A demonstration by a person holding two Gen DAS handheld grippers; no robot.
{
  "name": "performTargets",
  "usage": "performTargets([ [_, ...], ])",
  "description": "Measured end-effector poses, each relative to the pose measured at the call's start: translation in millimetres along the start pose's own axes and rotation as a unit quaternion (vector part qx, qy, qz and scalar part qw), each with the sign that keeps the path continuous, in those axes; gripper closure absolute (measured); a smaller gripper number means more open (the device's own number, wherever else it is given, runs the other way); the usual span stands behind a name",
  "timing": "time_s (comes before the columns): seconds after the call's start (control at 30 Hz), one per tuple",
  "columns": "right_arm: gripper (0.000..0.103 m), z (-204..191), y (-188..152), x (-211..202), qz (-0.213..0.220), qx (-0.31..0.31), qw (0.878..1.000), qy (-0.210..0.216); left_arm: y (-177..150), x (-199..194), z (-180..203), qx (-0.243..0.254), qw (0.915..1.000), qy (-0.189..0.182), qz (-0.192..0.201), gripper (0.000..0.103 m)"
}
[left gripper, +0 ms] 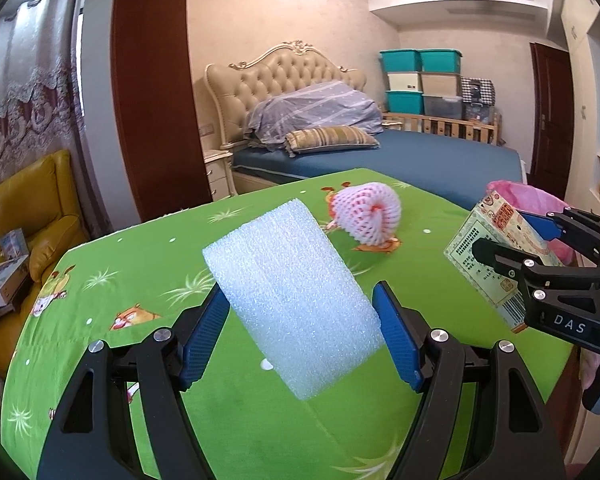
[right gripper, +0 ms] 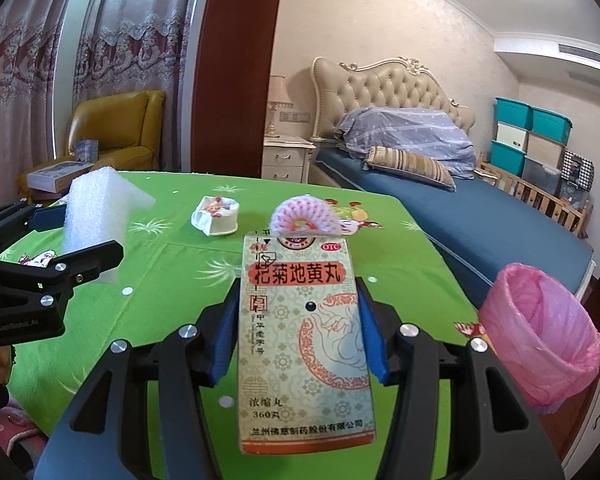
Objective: Collect trash
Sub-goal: 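Carry the foam block and paper box over to the pink wastebasket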
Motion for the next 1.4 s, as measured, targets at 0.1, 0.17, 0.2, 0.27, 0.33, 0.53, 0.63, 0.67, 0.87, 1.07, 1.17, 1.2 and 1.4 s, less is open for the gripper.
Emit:
performTargets([
  [0.1, 0.051, 10, -3, -6, 0.002, 0.006, 1.000, -0.008, 2, -2, 8, 0.008, 0.9999, -0.011, 0.001, 0.033],
  [0.17, 0.051, 15, -4, -11, 0.003, 0.008, 1.000, -0.012, 5, -2, 15, 0.015, 0.9997, -0.018, 0.001, 0.033],
  [0.2, 0.051, 20, -5, -14, 0.003, 0.010, 1.000, -0.015, 6, -2, 19, 0.017, 0.9996, -0.025, 0.001, 0.033],
  [0.27, 0.051, 25, -7, -19, 0.005, 0.010, 1.000, -0.021, 9, -1, 26, 0.021, 0.9992, -0.035, 0.000, 0.033],
  [0.33, 0.051, 29, -7, -23, 0.006, 0.009, 1.000, -0.029, 12, 0, 35, 0.027, 0.9985, -0.047, 0.000, 0.033],
  [0.53, 0.051, 50, -17, -38, 0.007, 0.011, 0.998, -0.057, 18, 5, 64, 0.045, 0.9961, -0.077, -0.002, 0.033],
  [0.63, 0.051, 64, -22, -43, 0.006, 0.021, 0.997, -0.068, 21, 8, 78, 0.050, 0.9942, -0.094, -0.007, 0.033],
  [0.67, 0.051, 71, -25, -47, 0.006, 0.025, 0.997, -0.075, 22, 8, 83, 0.054, 0.9935, -0.100, -0.008, 0.033],
  [0.87, 0.051, 107, -39, -57, 0.001, 0.048, 0.993, -0.109, 31, 9, 121, 0.083, 0.9866, -0.141, 0.001, 0.033],
  [1.07, 0.051, 147, -58, -68, -0.006, 0.072, 0.986, -0.149, 47, 23, 166, 0.100, 0.9759, -0.194, -0.003, 0.033],
  [1.17, 0.051, 168, -64, -73, -0.007, 0.081, 0.982, -0.168, 58, 37, 188, 0.102, 0.9710, -0.216, -0.014, 0.033],
  [1.2, 0.051, 177, -66, -75, -0.007, 0.086, 0.981, -0.172, 62, 42, 195, 0.101, 0.9692, -0.224, -0.018, 0.033],
  [1.4, 0.051, 233, -75, -72, -0.012, 0.115, 0.976, -0.187, 85, 79, 240, 0.095, 0.9596, -0.262, -0.042, 0.033],
])
Point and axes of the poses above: each gripper's, at about its wrist camera, not at the fingertips, and x roughly the way its jaws point, z to its right, y to its top, the point moved 1 cm from there along x, roughly the way its jaws point, and after that the axes turned 5 degrees about -x, right-handed, at the moved point
